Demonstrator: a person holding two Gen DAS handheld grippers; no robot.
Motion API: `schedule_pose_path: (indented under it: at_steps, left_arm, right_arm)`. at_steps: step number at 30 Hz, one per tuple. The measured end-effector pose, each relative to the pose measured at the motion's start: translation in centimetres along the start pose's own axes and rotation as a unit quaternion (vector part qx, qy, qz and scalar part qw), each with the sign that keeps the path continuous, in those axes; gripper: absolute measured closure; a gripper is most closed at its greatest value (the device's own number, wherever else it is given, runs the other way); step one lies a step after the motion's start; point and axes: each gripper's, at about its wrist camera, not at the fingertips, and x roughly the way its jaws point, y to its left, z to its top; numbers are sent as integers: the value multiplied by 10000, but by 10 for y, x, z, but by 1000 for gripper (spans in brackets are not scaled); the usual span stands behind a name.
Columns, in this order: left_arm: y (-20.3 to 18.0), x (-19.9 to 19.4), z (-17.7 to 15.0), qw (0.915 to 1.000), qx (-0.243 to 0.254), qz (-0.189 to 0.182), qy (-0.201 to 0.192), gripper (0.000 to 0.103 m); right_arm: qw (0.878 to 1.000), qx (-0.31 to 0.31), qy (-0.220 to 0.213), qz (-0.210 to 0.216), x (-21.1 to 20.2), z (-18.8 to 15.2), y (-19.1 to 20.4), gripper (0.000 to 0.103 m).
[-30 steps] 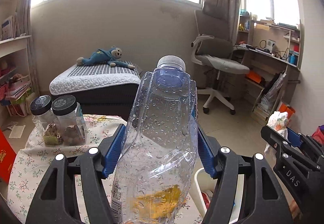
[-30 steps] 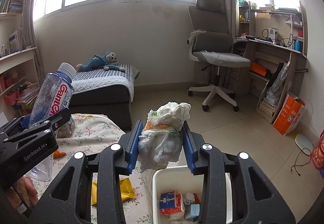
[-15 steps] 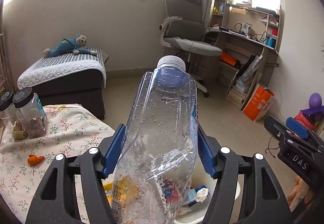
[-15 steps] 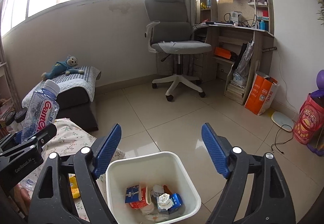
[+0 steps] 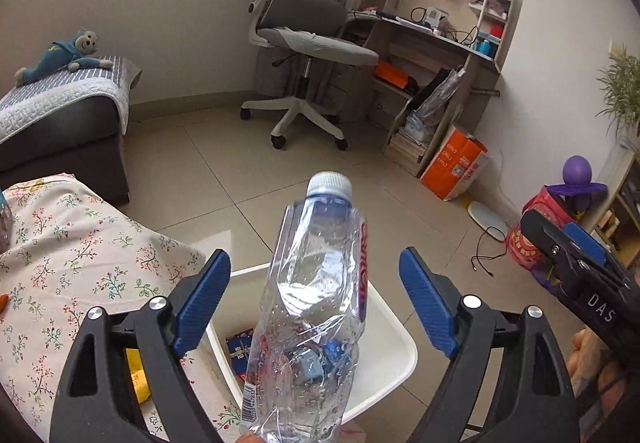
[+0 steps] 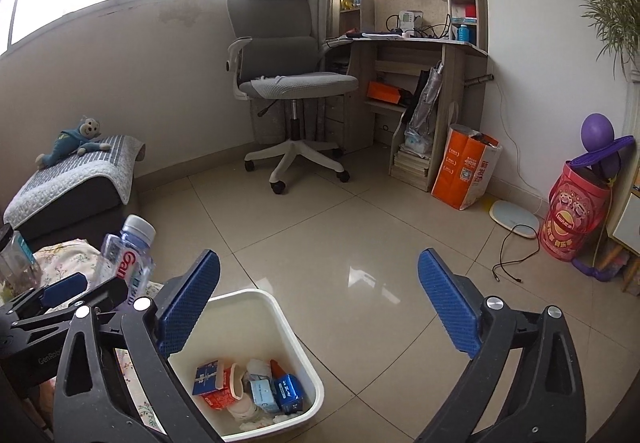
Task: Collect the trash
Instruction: 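Open the right tool to drop the tissue while the left tool drops the bottle into the bin, then grasp the yellow snack packet on the table with the left tool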
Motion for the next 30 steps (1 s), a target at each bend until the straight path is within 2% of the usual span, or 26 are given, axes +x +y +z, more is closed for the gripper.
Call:
schedule_pose_path:
  at_steps: [3, 15, 18, 21, 23, 25, 26, 28, 30]
  left_arm:
    - [1, 1, -1, 10000, -10, -51, 66, 13]
    - [19, -4, -2, 9987, -8, 467, 193, 13]
    - [31, 0, -3, 9968, 62, 637, 474, 11]
    - [48, 10, -8, 9928, 158, 688, 970, 11]
    - [58, 17, -14, 9875, 318, 807, 1314, 10]
    - [69, 27, -20, 9786, 572, 845, 1786, 10]
    - [75, 34, -26, 9711, 736, 836, 2110, 10]
    - [89, 49, -41, 9506, 1054, 790, 2811, 10]
    - [105, 61, -58, 9319, 1244, 821, 3306, 10]
  right_arm:
    - [10000, -2, -35, -19, -1, 0, 2, 7]
    - [9996, -225, 67, 149, -4, -1, 21, 7]
    - [9991, -247, 218, 250, -1, -2, 27, 7]
    - [9978, -343, 415, 384, 3, -4, 38, 7]
    - [9967, -482, 489, 427, 5, -6, 46, 7]
    - [9957, -588, 532, 469, 6, -7, 53, 7]
    - [9954, -614, 549, 492, 6, -8, 56, 7]
    - [9946, -651, 599, 535, 6, -8, 58, 7]
    - [9940, -682, 657, 546, 8, -9, 61, 7]
